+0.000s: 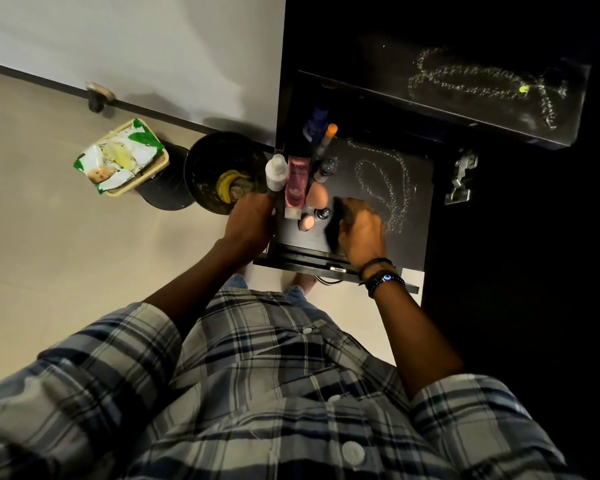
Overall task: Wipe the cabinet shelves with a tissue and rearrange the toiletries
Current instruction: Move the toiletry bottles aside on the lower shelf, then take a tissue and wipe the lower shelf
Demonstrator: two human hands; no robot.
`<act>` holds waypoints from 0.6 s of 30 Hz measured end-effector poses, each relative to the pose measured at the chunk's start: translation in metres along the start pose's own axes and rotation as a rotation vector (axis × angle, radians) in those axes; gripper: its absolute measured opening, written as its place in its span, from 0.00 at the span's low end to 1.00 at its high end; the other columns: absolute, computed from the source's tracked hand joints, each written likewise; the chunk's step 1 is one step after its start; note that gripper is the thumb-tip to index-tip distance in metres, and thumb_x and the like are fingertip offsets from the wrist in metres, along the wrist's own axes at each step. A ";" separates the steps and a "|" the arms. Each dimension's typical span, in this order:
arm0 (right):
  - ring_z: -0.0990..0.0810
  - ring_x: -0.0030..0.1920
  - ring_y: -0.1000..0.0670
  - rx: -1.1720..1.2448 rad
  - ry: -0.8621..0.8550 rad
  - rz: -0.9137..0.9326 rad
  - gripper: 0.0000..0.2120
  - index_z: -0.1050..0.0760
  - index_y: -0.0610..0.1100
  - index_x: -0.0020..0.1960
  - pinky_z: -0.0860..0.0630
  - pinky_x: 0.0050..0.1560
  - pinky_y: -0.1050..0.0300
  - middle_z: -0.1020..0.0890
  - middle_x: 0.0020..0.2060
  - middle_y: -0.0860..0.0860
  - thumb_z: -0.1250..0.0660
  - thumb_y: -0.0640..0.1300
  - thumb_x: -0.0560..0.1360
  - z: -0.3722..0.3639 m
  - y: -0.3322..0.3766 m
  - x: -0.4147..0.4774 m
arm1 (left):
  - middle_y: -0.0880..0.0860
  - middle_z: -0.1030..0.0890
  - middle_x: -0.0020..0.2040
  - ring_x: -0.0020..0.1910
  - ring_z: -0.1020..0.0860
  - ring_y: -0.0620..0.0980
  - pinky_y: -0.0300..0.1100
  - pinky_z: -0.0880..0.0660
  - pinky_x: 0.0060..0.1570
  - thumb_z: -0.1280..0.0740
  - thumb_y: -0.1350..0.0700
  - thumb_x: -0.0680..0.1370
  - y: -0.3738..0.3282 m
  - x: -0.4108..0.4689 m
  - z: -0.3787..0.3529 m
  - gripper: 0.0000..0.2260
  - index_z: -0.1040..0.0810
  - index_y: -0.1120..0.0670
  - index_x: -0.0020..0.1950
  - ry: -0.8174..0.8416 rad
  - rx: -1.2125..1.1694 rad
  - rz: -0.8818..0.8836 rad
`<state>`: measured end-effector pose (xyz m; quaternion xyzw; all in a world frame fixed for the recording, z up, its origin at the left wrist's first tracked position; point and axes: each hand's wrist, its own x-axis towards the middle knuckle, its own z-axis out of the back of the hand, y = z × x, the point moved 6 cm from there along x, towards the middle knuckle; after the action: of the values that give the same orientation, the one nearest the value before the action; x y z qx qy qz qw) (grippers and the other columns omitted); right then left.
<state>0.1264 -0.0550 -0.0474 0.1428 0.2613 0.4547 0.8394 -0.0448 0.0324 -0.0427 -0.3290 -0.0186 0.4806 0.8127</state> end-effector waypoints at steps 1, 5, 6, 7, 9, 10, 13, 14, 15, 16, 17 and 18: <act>0.22 0.57 0.40 -0.001 -0.035 0.014 0.22 0.26 0.42 0.64 0.26 0.59 0.52 0.22 0.60 0.42 0.38 0.31 0.72 0.005 0.002 -0.001 | 0.62 0.18 0.44 0.42 0.21 0.63 0.49 0.27 0.38 0.32 0.63 0.73 0.000 -0.002 0.003 0.07 0.22 0.62 0.50 -0.004 0.003 0.001; 0.28 0.66 0.46 0.019 -0.121 0.134 0.21 0.30 0.42 0.68 0.34 0.67 0.59 0.26 0.66 0.45 0.39 0.37 0.75 0.021 0.022 -0.002 | 0.59 0.17 0.45 0.44 0.20 0.59 0.45 0.27 0.39 0.30 0.62 0.72 0.006 -0.012 0.018 0.07 0.21 0.61 0.48 -0.023 -0.060 0.017; 0.29 0.67 0.47 0.030 -0.119 0.180 0.21 0.30 0.42 0.69 0.37 0.68 0.62 0.27 0.67 0.46 0.40 0.38 0.76 0.024 0.031 -0.003 | 0.59 0.17 0.48 0.47 0.20 0.57 0.42 0.28 0.42 0.30 0.61 0.72 0.009 -0.016 0.022 0.10 0.21 0.60 0.52 -0.029 -0.077 0.016; 0.31 0.68 0.48 0.045 -0.108 0.230 0.20 0.31 0.42 0.69 0.39 0.67 0.65 0.28 0.68 0.46 0.40 0.40 0.77 0.026 0.043 -0.003 | 0.58 0.19 0.52 0.50 0.20 0.56 0.41 0.28 0.45 0.29 0.61 0.72 0.013 -0.020 0.027 0.13 0.22 0.60 0.56 -0.038 -0.075 0.020; 0.31 0.69 0.48 0.095 -0.062 0.336 0.19 0.31 0.42 0.70 0.40 0.68 0.65 0.28 0.68 0.46 0.41 0.41 0.79 0.025 0.071 -0.006 | 0.59 0.22 0.60 0.56 0.23 0.57 0.44 0.27 0.52 0.28 0.58 0.72 0.029 -0.027 0.035 0.21 0.26 0.59 0.64 -0.058 -0.036 0.063; 0.31 0.69 0.48 0.118 -0.035 0.392 0.19 0.32 0.42 0.70 0.39 0.68 0.64 0.28 0.68 0.45 0.41 0.40 0.79 0.023 0.086 -0.008 | 0.59 0.23 0.61 0.57 0.24 0.58 0.47 0.27 0.54 0.28 0.56 0.72 0.040 -0.032 0.039 0.23 0.28 0.58 0.65 -0.067 -0.017 0.093; 0.29 0.68 0.47 0.132 0.038 0.511 0.21 0.32 0.41 0.70 0.34 0.69 0.61 0.28 0.68 0.44 0.38 0.39 0.78 0.012 0.128 -0.007 | 0.60 0.24 0.60 0.58 0.25 0.60 0.53 0.26 0.55 0.29 0.52 0.72 0.071 -0.043 0.056 0.26 0.30 0.56 0.67 -0.091 0.018 0.151; 0.30 0.68 0.46 0.108 0.061 0.544 0.21 0.33 0.42 0.71 0.33 0.69 0.57 0.28 0.68 0.44 0.38 0.39 0.78 0.006 0.143 -0.007 | 0.61 0.24 0.60 0.57 0.25 0.60 0.54 0.26 0.55 0.29 0.52 0.72 0.082 -0.047 0.064 0.26 0.30 0.57 0.67 -0.107 0.020 0.172; 0.30 0.69 0.46 0.083 0.082 0.569 0.22 0.34 0.42 0.71 0.32 0.69 0.54 0.28 0.68 0.44 0.38 0.40 0.78 -0.002 0.156 -0.006 | 0.61 0.24 0.60 0.57 0.25 0.60 0.55 0.26 0.55 0.29 0.52 0.72 0.092 -0.051 0.072 0.26 0.30 0.57 0.67 -0.119 0.021 0.196; 0.30 0.69 0.46 0.064 0.097 0.592 0.22 0.34 0.42 0.72 0.33 0.69 0.54 0.28 0.68 0.44 0.38 0.41 0.78 -0.009 0.171 -0.006 | 0.61 0.24 0.60 0.57 0.25 0.61 0.55 0.26 0.55 0.29 0.52 0.72 0.104 -0.054 0.080 0.25 0.30 0.57 0.67 -0.129 0.020 0.223; 0.30 0.69 0.46 0.050 0.111 0.618 0.22 0.34 0.43 0.72 0.33 0.69 0.54 0.28 0.68 0.44 0.38 0.41 0.78 -0.018 0.186 -0.005 | 0.61 0.24 0.60 0.57 0.25 0.61 0.55 0.26 0.55 0.29 0.52 0.72 0.118 -0.056 0.090 0.25 0.30 0.58 0.67 -0.142 0.018 0.250; 0.31 0.69 0.46 0.039 0.127 0.640 0.22 0.35 0.43 0.72 0.33 0.69 0.54 0.28 0.68 0.44 0.38 0.41 0.78 -0.026 0.200 -0.005 | 0.61 0.23 0.59 0.56 0.24 0.61 0.54 0.26 0.54 0.30 0.52 0.72 0.131 -0.057 0.096 0.25 0.29 0.58 0.66 -0.149 0.010 0.273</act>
<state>-0.0284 0.0499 0.0277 0.2052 0.2638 0.6983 0.6330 -0.2092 0.0790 -0.0235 -0.2878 -0.0312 0.6098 0.7378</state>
